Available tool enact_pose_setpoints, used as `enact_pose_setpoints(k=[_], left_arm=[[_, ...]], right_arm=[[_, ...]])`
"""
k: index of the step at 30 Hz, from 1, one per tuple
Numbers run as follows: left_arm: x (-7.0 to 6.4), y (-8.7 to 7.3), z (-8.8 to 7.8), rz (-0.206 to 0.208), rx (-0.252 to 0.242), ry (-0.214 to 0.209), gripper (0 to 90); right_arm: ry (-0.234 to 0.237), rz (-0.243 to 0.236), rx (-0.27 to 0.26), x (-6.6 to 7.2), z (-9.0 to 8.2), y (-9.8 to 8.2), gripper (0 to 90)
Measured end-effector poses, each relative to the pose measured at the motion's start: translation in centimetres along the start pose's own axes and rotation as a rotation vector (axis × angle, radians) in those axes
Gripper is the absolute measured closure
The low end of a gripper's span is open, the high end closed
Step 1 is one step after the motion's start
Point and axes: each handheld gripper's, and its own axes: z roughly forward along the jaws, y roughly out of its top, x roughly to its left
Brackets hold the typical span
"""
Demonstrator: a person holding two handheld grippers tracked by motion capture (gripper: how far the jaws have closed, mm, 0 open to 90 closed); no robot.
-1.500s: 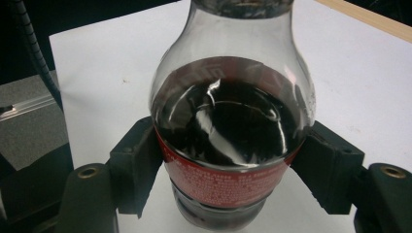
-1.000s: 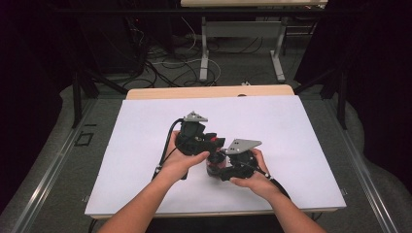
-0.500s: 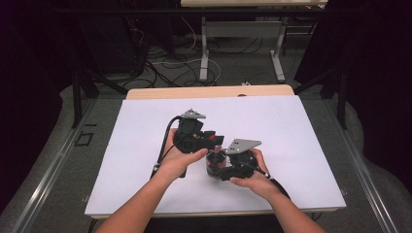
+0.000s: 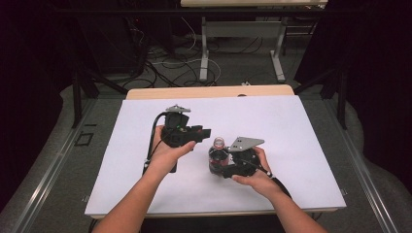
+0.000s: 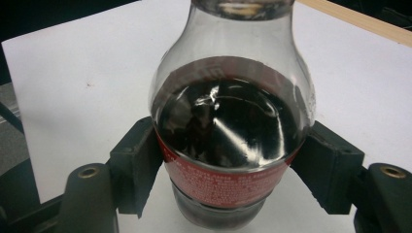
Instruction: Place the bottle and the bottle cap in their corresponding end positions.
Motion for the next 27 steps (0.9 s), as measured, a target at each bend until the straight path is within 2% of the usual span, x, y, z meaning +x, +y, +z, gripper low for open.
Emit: enact_pose_setpoints(k=[9, 10, 11, 13, 14, 17, 21, 25, 27], left_arm=[[2.4, -1.3, -0.5, -0.051, -0.016, 0.033, 61.1], [2.6, -1.4, -0.6, -0.055, -0.02, 0.035, 61.1], [2.9, -1.6, -0.7, -0.059, -0.023, 0.035, 61.1], [3.4, -1.9, -0.8, -0.045, -0.026, 0.044, 61.1], [3.5, -2.1, -0.9, -0.057, -0.033, 0.047, 61.1], [4.1, -2.6, -1.2, -0.074, -0.051, 0.049, 61.1], [5.0, -3.2, -1.3, -0.081, -0.044, 0.053, 61.1], [5.9, -3.9, -1.4, -0.094, -0.058, 0.064, 61.1], [6.4, -4.1, -1.5, -0.102, -0.048, 0.068, 61.1]], right_arm=[[-0.032, 0.008, -0.008, -0.7, -0.1, 0.1, 29.7], [-0.053, 0.005, -0.007, -0.8, -0.1, 0.2, 29.7], [-0.053, 0.005, -0.007, -0.8, -0.1, 0.2, 29.7], [-0.077, -0.002, -0.01, -1.0, 0.0, 0.4, 29.7], [-0.084, 0.001, -0.005, -1.2, 0.0, 0.5, 29.7], [-0.101, 0.016, -0.02, -1.7, 0.3, 0.7, 29.7], [-0.125, 0.028, -0.007, -2.4, 0.6, 1.3, 29.7], [-0.154, 0.056, -0.013, -3.2, 0.9, 2.0, 29.7], [-0.163, 0.082, -0.012, -3.6, 1.0, 2.4, 29.7]])
